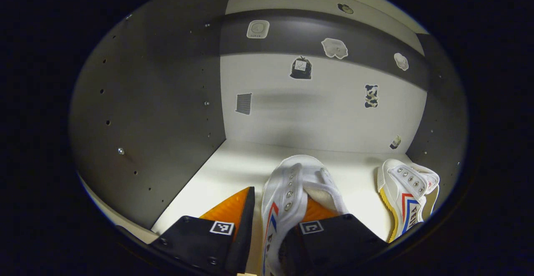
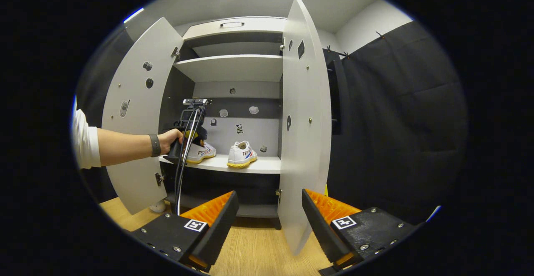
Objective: Grab one shoe with the right hand and put it into the shoe cabinet, grab the other shoe with the left hand and put it into the shoe cabinet; then close the right door with the right hand and the left door with the left hand.
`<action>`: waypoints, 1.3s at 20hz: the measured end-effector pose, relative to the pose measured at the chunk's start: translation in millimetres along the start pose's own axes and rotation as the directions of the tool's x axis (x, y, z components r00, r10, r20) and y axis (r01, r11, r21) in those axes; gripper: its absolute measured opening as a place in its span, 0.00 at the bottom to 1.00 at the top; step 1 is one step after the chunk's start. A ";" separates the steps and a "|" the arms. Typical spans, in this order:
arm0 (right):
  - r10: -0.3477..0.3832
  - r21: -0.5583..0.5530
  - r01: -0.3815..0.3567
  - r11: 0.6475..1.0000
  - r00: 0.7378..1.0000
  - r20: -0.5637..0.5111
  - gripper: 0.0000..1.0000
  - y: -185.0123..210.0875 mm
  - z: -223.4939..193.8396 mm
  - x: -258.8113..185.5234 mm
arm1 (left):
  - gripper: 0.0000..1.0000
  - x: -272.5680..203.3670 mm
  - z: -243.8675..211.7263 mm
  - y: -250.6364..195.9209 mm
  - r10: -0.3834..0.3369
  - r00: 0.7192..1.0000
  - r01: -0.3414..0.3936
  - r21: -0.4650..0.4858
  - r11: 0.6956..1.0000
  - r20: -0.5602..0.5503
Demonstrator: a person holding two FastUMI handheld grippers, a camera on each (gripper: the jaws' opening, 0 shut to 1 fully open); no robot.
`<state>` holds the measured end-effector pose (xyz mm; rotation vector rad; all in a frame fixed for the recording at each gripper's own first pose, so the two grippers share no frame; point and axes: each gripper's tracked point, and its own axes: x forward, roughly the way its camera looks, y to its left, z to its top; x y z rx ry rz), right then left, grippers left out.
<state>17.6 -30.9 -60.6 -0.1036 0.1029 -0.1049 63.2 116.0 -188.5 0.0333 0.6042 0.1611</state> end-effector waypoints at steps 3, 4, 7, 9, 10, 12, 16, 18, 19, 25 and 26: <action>0.014 0.012 -0.015 1.000 1.000 0.004 0.93 3.3 -1.3 2.9 | 0.74 -9.3 5.7 17.5 0.053 0.998 -0.055 0.050 0.997 0.036; 0.019 0.015 -0.019 1.000 1.000 0.005 0.94 4.1 -1.3 3.7 | 0.97 -14.1 3.2 17.9 0.046 0.998 -0.048 0.059 0.997 0.040; 0.036 0.024 -0.036 0.999 0.999 0.010 0.93 9.2 -0.6 7.5 | 1.00 -31.6 8.6 19.4 0.023 0.996 -0.029 0.059 0.998 0.091; 0.047 0.031 -0.047 0.998 0.999 0.014 0.93 11.8 -0.6 7.6 | 0.99 -44.7 2.1 19.7 0.012 0.997 -0.017 0.066 0.998 0.082; 0.053 0.034 -0.053 0.998 0.998 0.015 0.93 12.6 -0.3 8.0 | 1.00 -48.3 0.1 19.6 0.003 0.996 -0.009 0.063 0.998 0.085; 0.060 0.039 -0.061 0.997 0.998 0.015 0.93 13.5 -0.7 10.0 | 1.00 -52.9 -2.3 20.5 -0.009 0.996 0.005 0.055 0.998 0.086; 0.078 0.057 -0.078 0.995 0.997 0.010 0.94 16.2 -1.9 10.4 | 0.99 -46.4 -1.8 8.2 -0.099 0.992 0.093 0.066 0.993 0.083; 0.073 0.058 -0.074 0.996 0.997 0.012 0.93 13.9 -1.7 9.8 | 0.96 -45.6 -2.8 3.0 -0.157 0.985 0.153 0.050 0.987 0.076; 0.074 0.057 -0.074 0.996 0.997 0.012 0.93 13.7 -2.4 9.9 | 0.96 -44.3 -1.4 4.1 -0.167 0.984 0.164 0.046 0.985 0.069; 0.071 0.051 -0.072 0.996 0.997 0.015 0.93 13.2 -1.5 9.9 | 0.98 -86.9 8.0 -1.2 -0.222 0.973 0.216 0.083 0.973 0.071; 0.069 0.052 -0.070 0.996 0.997 0.016 0.93 12.9 -1.9 10.2 | 0.97 -101.1 16.1 -3.3 -0.240 0.963 0.231 0.082 0.970 0.125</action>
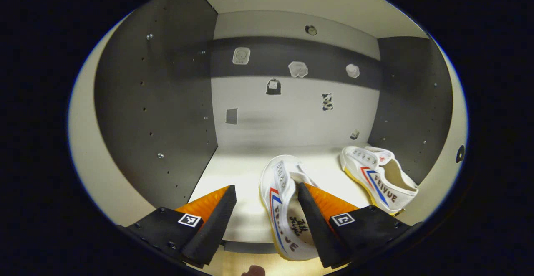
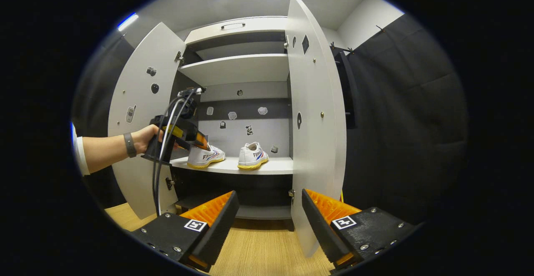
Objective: Grab one shoe with the right hand and put it into the shoe cabinet, grab the other shoe with the left hand and put it into the shoe cabinet; then close the right door with the right hand and the left door with the left hand.
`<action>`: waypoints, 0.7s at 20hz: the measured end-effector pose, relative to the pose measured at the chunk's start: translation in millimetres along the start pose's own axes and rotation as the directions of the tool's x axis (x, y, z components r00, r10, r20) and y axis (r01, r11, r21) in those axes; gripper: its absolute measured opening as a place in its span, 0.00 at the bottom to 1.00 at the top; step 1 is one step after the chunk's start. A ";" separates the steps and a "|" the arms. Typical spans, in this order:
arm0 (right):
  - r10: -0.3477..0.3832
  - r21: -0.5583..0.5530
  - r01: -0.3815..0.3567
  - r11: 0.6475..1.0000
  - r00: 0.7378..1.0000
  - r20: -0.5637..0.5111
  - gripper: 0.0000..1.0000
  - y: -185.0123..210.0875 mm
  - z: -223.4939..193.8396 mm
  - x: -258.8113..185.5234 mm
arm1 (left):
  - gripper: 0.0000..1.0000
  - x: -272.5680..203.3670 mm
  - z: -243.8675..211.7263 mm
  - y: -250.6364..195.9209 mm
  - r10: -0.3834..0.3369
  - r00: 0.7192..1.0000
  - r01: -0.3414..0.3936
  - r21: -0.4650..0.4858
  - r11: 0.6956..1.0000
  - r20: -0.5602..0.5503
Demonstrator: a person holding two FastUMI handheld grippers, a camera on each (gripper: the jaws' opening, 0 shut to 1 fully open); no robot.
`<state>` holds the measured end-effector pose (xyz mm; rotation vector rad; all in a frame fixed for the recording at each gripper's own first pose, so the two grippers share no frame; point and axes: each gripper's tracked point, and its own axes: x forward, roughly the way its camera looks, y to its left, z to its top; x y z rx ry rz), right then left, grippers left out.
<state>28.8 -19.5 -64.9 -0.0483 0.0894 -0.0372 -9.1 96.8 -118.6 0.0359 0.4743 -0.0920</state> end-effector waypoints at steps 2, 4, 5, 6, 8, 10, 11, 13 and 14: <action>0.002 0.004 -0.002 1.000 1.000 -0.004 0.93 0.5 -1.5 0.0 | 0.97 -30.6 13.2 -6.7 -0.020 0.996 0.019 0.005 1.000 0.088; 0.004 0.003 -0.004 1.000 1.000 -0.002 0.93 -0.4 -0.2 1.8 | 0.97 -63.5 21.2 -17.9 -0.047 0.989 0.050 -0.017 0.999 0.143; 0.007 0.003 -0.007 1.000 1.000 -0.001 0.93 0.0 1.5 2.2 | 0.97 -80.4 24.0 -24.2 -0.069 0.983 0.074 -0.028 0.997 0.170; 0.013 0.004 -0.013 1.000 1.000 0.001 0.93 1.2 3.1 2.8 | 0.99 -94.5 26.6 -25.5 -0.076 0.978 0.084 -0.031 0.996 0.194; 0.028 0.005 -0.028 1.000 1.000 0.012 0.93 4.8 10.5 2.7 | 0.97 -123.9 28.8 -29.9 -0.082 0.966 0.091 -0.026 0.996 0.244; 0.040 -0.001 -0.040 0.999 0.999 0.024 0.93 7.7 17.5 4.4 | 0.94 -151.4 24.5 -31.7 -0.081 0.954 0.090 -0.016 0.996 0.288; 0.045 -0.002 -0.045 0.999 0.999 0.029 0.93 8.0 19.8 2.6 | 0.97 -163.5 19.0 -28.9 -0.068 0.949 0.074 -0.011 0.997 0.306; 0.046 0.005 -0.046 0.999 0.998 0.037 0.93 7.7 22.6 -2.0 | 0.94 -185.5 5.4 -21.1 -0.019 0.933 0.032 -0.029 0.999 0.358; 0.042 0.008 -0.042 0.999 0.998 0.038 0.93 6.5 22.4 -4.0 | 0.96 -194.5 -8.0 -17.4 -0.005 0.928 0.020 -0.037 0.999 0.373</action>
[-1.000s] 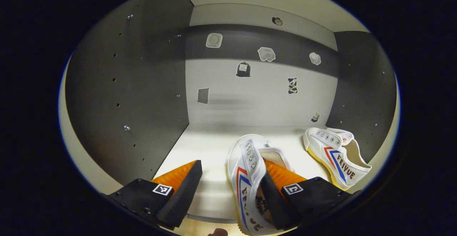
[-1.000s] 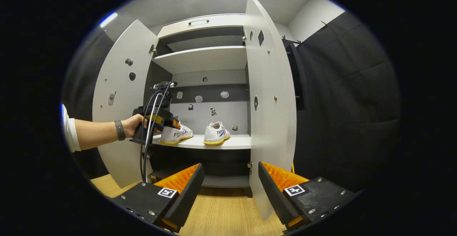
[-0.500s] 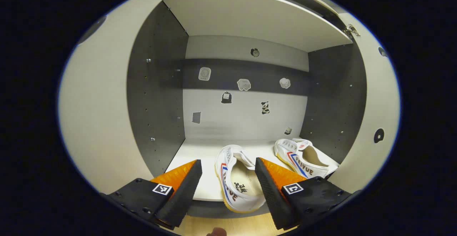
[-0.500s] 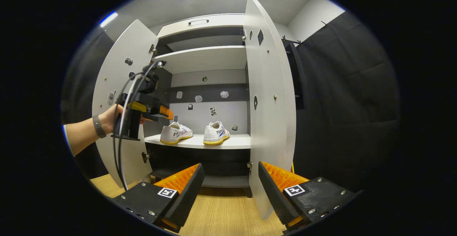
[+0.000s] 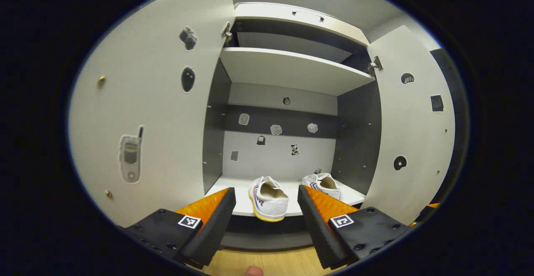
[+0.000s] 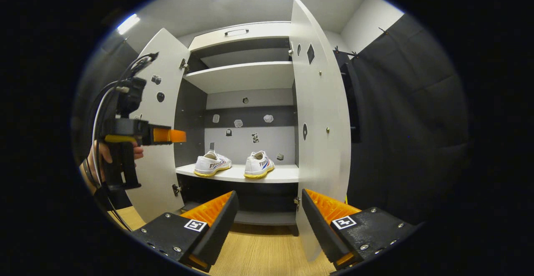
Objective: Grab one shoe with the right hand and put it into the shoe cabinet, grab the other shoe with the left hand and put it into the shoe cabinet; then close the right door with the right hand and the left door with the left hand.
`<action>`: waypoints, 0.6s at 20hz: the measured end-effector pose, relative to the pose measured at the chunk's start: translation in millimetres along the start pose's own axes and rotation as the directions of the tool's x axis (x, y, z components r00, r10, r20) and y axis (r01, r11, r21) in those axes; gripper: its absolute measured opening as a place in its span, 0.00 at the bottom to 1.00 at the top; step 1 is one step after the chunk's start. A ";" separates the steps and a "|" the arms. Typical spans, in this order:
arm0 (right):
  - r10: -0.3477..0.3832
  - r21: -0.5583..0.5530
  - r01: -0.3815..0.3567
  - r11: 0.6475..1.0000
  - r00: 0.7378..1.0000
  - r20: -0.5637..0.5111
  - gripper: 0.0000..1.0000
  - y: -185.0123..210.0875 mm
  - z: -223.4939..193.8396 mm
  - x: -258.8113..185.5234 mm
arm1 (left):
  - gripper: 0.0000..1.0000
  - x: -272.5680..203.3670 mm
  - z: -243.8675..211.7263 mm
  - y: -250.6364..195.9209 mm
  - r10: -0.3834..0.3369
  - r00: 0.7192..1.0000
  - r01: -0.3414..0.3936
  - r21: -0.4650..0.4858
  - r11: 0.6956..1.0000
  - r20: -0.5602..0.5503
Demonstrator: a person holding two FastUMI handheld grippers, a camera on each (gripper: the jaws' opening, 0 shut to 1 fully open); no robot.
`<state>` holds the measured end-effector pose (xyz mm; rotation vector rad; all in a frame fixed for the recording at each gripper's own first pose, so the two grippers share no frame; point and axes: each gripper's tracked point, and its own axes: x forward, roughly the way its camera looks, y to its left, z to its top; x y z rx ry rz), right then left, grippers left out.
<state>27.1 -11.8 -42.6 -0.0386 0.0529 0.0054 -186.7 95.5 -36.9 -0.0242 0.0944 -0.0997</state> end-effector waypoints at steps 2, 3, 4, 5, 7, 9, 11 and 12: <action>-0.002 0.005 0.002 1.000 1.000 -0.009 0.93 -1.4 -3.5 -3.8 | 0.96 -24.5 -22.1 2.2 0.021 1.000 -0.021 -0.002 1.000 -0.006; -0.005 0.006 0.005 1.000 1.000 -0.011 0.93 -2.0 -3.9 -4.8 | 0.97 -34.5 -31.7 0.4 0.024 1.000 -0.024 0.003 1.000 -0.010; -0.007 0.004 0.007 1.000 1.000 -0.013 0.93 -3.5 -4.5 -6.8 | 0.97 -46.0 -40.0 1.8 0.032 0.999 -0.031 0.004 0.999 -0.007; -0.011 0.000 0.011 1.000 1.000 -0.012 0.93 -5.4 -4.6 -7.8 | 0.99 -55.8 -46.1 -1.4 0.028 1.000 -0.028 -0.001 1.000 -0.004; -0.015 -0.009 0.015 1.000 1.000 -0.017 0.93 -10.4 -5.2 -12.4 | 0.94 -72.8 -62.0 -7.0 0.024 1.000 -0.024 -0.020 1.000 -0.009; -0.016 -0.006 0.016 1.000 1.000 -0.016 0.93 -15.6 -3.0 -16.6 | 0.94 -86.6 -70.1 -7.5 0.034 0.999 -0.034 -0.026 0.999 -0.012; -0.021 -0.004 0.021 1.000 1.000 -0.003 0.97 -23.2 3.3 -18.5 | 0.99 -97.1 -74.5 -5.1 0.057 0.998 -0.057 -0.021 0.998 -0.006; -0.030 -0.009 0.030 0.999 1.000 0.000 0.93 -30.0 7.4 -18.3 | 0.96 -102.7 -78.4 -4.3 0.069 0.998 -0.069 -0.029 0.997 -0.012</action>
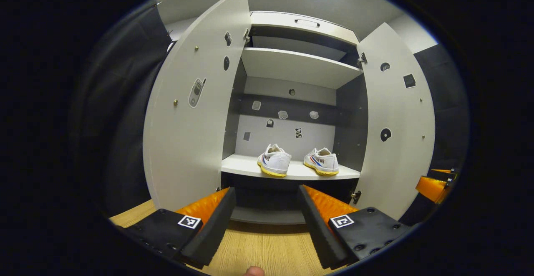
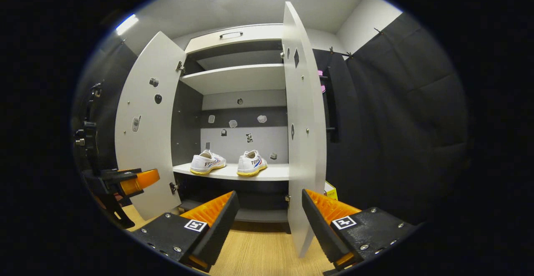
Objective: Grab one shoe with the right hand and put it into the shoe cabinet, grab the other shoe with the left hand and put it into the shoe cabinet; then close the right door with the right hand and the left door with the left hand.
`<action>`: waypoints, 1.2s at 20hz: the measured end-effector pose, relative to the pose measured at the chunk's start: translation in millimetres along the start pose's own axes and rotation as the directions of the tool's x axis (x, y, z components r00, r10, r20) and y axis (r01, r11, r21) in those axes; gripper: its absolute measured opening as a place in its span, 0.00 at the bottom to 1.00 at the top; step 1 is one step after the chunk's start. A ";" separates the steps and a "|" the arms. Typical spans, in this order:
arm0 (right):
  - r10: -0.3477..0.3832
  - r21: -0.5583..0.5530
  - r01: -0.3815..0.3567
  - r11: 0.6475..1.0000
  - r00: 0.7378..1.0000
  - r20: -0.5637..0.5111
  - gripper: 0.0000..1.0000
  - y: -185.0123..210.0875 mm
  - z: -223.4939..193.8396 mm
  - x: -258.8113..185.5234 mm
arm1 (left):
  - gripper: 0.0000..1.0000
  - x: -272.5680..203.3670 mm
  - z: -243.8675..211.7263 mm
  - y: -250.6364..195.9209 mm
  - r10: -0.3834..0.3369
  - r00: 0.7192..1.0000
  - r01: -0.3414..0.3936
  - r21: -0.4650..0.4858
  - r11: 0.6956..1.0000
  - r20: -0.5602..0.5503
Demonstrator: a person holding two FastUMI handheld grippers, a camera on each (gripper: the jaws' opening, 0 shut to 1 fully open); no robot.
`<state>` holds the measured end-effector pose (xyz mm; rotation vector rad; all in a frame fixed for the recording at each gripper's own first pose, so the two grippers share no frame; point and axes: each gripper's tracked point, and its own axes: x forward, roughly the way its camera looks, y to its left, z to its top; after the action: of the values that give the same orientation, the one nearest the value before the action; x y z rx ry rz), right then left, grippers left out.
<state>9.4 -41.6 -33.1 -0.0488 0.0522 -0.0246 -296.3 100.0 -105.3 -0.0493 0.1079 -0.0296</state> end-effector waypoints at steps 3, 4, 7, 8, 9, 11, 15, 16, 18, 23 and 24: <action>-0.047 -0.007 0.048 0.999 0.998 0.040 0.98 -38.0 35.2 1.0 | 0.97 -14.0 -6.9 0.6 0.004 1.000 -0.004 -0.032 0.999 -0.008; -0.060 -0.015 0.061 0.998 0.997 0.043 0.93 -53.1 47.7 1.4 | 0.97 -16.9 -9.7 2.0 0.008 1.000 -0.008 -0.029 1.000 -0.012; -0.128 -0.032 0.131 0.991 0.988 0.084 0.93 -106.1 90.2 5.8 | 0.97 -23.1 -14.1 4.6 0.019 1.000 -0.019 -0.008 1.000 -0.020; -0.155 -0.037 0.159 0.987 0.983 0.096 0.93 -122.6 103.6 7.9 | 0.99 -25.3 -16.0 1.8 0.012 1.000 -0.013 -0.007 1.000 -0.024; -0.171 -0.034 0.175 0.984 0.979 0.107 0.93 -135.7 114.7 10.2 | 0.99 -27.1 -16.6 0.0 0.008 1.000 -0.008 -0.012 1.000 -0.027; -0.188 0.002 0.190 0.982 0.974 0.127 0.93 -154.2 133.1 19.0 | 0.97 -29.8 -17.7 -4.6 -0.008 1.000 0.007 -0.019 1.000 -0.030; -0.207 0.018 0.206 0.978 0.968 0.144 0.93 -175.7 150.1 45.7 | 0.97 -33.5 -16.8 -8.5 -0.024 0.999 0.024 -0.002 1.000 -0.024; -0.211 0.009 0.212 0.977 0.967 0.143 0.93 -179.5 150.7 51.8 | 0.97 -33.4 -15.7 -7.5 -0.023 0.999 0.023 0.002 1.000 -0.022; -0.205 0.008 0.207 0.978 0.968 0.143 0.93 -178.5 153.2 60.8 | 0.97 -34.4 -18.4 -6.8 -0.021 0.999 0.021 0.001 1.000 -0.029; -0.190 -0.051 0.200 0.978 0.968 0.163 0.92 -166.6 152.5 70.5 | 0.97 -38.1 -19.8 0.0 -0.005 1.000 0.005 0.009 1.000 -0.030; -0.195 -0.054 0.207 0.977 0.967 0.166 0.98 -165.2 153.5 70.9 | 0.97 -39.3 -20.0 1.8 -0.004 1.000 0.004 0.016 1.000 -0.028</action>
<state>84.4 -201.0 124.6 -0.1272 -0.1127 -0.2222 -337.5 102.1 -121.0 -0.0326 0.1359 -0.0353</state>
